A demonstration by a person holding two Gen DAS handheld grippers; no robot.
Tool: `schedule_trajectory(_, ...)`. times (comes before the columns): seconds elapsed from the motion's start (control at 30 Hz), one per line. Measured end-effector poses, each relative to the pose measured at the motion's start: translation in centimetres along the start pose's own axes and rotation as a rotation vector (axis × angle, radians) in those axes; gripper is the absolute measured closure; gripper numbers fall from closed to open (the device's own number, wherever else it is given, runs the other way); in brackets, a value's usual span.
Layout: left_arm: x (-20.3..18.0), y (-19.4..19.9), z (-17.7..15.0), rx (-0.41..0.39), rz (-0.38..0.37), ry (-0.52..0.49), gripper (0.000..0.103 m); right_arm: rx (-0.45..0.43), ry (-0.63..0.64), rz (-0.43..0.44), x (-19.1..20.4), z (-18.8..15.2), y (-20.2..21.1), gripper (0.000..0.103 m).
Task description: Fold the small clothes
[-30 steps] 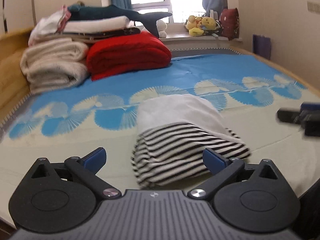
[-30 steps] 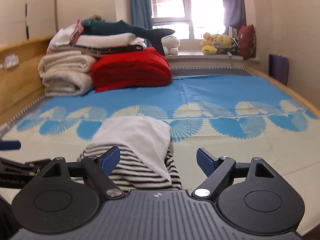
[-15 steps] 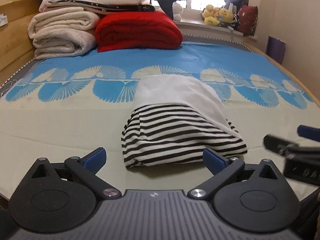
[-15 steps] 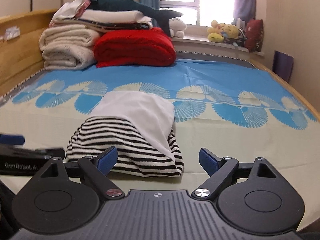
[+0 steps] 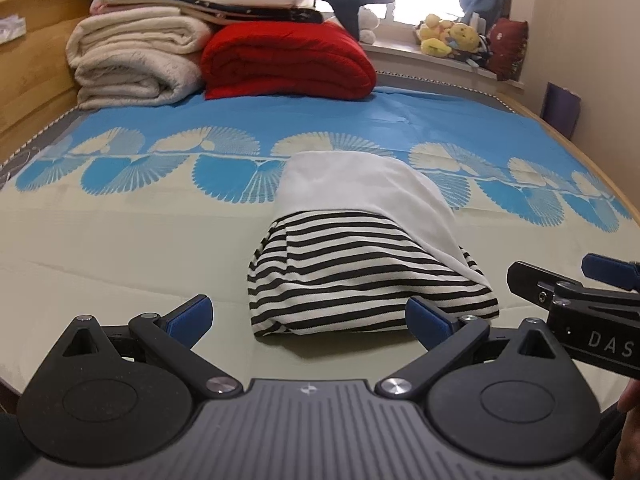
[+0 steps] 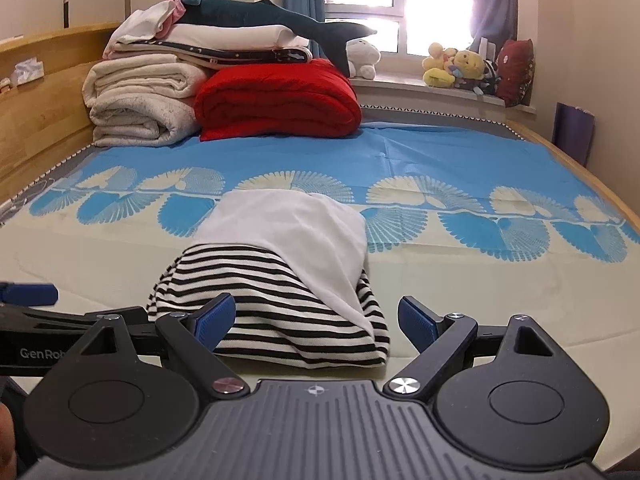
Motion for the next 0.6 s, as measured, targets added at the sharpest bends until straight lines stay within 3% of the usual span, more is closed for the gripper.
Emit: schedule_trajectory(0.6,0.08,0.26,0.05,-0.009,-0.006,-0.006,0.001,0.0,-0.017,-0.004,-0.13,-0.01,0.17,0.014)
Point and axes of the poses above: each gripper's, at about its wrist camera, not at the fingertips, and y roughly against the way its jaws point, x to its left, z to its top, the point moved 7 cm from there along -y, roughly the way its jaws point, and after that the axes turned 5 degrees about -y, right-handed, at the moved point
